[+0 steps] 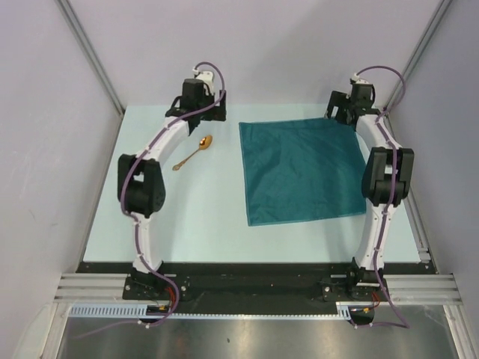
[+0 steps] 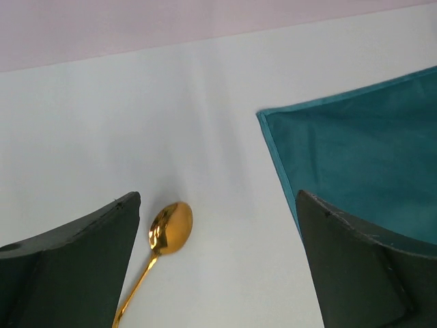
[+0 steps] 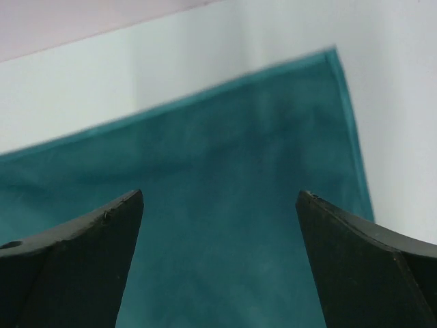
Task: Fold the napkin, place the utensils inside, and roll it up
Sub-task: Flatten the napkin out, then fold the napkin
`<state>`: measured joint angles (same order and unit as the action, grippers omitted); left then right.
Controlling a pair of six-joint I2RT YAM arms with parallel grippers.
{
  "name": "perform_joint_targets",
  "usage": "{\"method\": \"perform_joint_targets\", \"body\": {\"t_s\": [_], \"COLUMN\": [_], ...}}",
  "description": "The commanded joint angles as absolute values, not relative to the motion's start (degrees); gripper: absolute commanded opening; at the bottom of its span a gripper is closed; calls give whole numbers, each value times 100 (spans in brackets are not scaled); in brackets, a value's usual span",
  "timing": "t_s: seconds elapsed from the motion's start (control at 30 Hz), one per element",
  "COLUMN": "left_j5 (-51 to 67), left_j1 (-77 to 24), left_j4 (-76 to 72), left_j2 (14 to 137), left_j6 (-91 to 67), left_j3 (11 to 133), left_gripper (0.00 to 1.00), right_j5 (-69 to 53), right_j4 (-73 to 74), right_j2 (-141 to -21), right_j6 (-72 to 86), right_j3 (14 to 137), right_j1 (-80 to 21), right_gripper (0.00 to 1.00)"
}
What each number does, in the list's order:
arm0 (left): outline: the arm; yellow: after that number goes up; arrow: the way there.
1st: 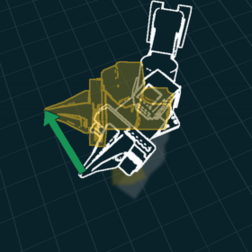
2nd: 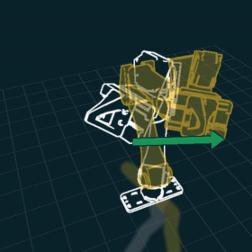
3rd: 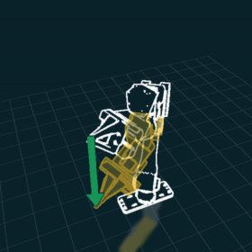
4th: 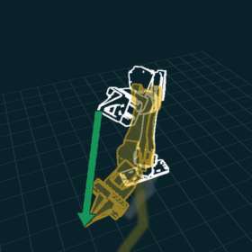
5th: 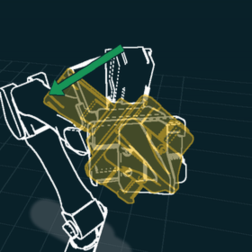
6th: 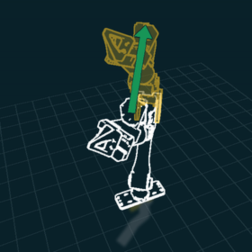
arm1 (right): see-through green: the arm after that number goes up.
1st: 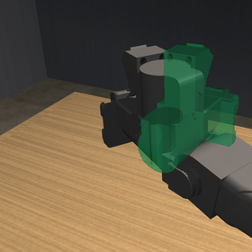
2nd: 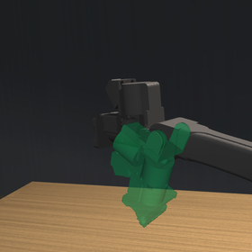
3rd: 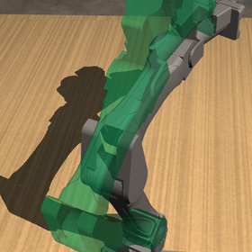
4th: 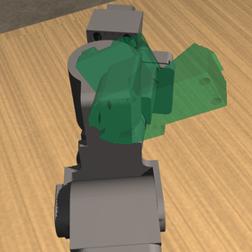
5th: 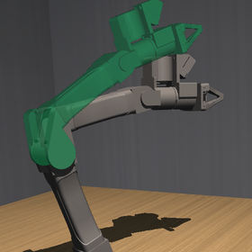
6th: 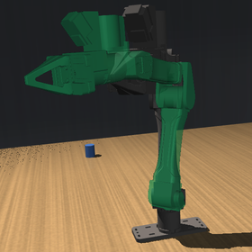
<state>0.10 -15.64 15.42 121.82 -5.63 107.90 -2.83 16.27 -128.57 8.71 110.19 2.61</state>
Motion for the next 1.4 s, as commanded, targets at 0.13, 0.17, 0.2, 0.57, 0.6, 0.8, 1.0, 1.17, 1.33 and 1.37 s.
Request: {"method": "perform_joint_targets", "body": {"t_s": [0.13,0.17,0.2,0.57,0.6,0.8,1.0,1.17,1.33,1.37], "left_j5": [-53,-44,174,1565,1521,1152,467,448,650,694], "left_j1": [-1538,-1521,-1433,-835,-835,-782,-686,-633,-615,-615], "left_j4": [1616,1661,1696,2532,2505,2276,2188,2215,2197,2189], "left_j2": [9802,9365,9160,7516,7462,7067,6583,6548,6583,6583], "left_j6": [-1317,-1423,-1537,-1363,-1301,-1126,-880,-861,-949,-967], "left_j3": [8738,8536,8151,7138,6954,6416,6276,6284,6275,6275], "left_gripper": [100,100,100,100,100,100,100,100,100,100], "right_j5": [-993,-1028,-1115,-642,-546,-458,-325,-185,-53,-53], "right_j4": [1925,1942,2021,2171,2145,2425,2584,2672,2619,2593], "right_j2": [-10294,-10109,-9751,-8973,-9035,-9729,-10194,-10476,-10547,-10564], "right_j6": [879,862,818,765,773,458,325,237,255,255], "right_j3": [8643,8161,7921,6100,6039,6407,6715,6785,6794,6785], "right_j1": [53,-200,-350,-3584,-3847,-4674,-5211,-5335,-5353,-5353], "right_gripper": [98,97,97,70,68,59,54,49,47,47]}}
